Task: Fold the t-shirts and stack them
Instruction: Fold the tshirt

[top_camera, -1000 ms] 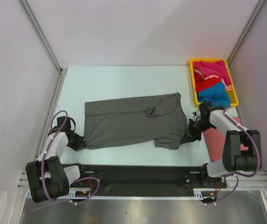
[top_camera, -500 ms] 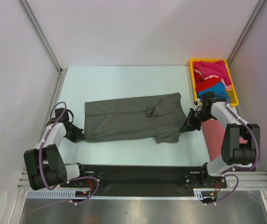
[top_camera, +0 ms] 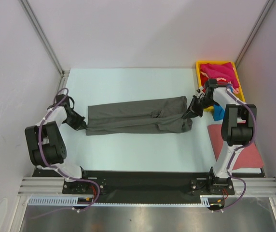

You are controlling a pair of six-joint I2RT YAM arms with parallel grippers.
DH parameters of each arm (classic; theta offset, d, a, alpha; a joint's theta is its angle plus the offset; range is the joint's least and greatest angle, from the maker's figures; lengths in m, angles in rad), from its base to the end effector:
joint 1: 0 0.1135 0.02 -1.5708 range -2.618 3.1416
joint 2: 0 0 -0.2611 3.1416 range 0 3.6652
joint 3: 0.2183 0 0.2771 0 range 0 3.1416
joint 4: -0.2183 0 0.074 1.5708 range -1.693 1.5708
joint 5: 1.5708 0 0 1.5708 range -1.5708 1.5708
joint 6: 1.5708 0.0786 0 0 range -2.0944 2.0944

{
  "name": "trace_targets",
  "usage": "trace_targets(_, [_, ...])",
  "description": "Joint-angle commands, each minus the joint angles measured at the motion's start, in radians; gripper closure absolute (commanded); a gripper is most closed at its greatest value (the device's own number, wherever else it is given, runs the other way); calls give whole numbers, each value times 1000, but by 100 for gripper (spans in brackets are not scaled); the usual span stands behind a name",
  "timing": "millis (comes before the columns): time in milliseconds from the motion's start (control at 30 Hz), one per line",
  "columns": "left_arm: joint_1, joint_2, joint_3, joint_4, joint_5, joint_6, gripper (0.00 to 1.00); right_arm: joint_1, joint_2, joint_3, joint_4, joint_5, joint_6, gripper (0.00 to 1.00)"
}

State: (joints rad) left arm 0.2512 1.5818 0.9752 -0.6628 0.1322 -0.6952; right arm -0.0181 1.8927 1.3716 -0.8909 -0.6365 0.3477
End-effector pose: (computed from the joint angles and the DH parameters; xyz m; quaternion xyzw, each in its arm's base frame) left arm 0.3168 0.0706 0.1246 -0.4408 0.8826 -0.0967 0.1317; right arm 0.3896 0.0397 0.1431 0.1478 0.9355 0.3200 0.0231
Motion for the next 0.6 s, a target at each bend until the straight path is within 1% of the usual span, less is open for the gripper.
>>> trace_targets(0, [-13,59,75,2,27,33,99,-8,55,104,-17,-25,16,100])
trace_targets(67, [-23,79,103,2,30,33,98,-8,72,119,-19,-28,22,100])
trace_targets(200, [-32,96,119,25,49,48,85,-8,101,141,-20,-26,22,100])
trace_targets(367, [-33,78,85,32,56,53,83,-8,92,133,-25,-26,19,100])
trace_targets(433, [-32,72,59,35,55,54,78,-8,86,116,-10,-32,19,100])
trace_targets(567, [-32,66,39,55,67,54,74,0,74,86,-3,-40,5,100])
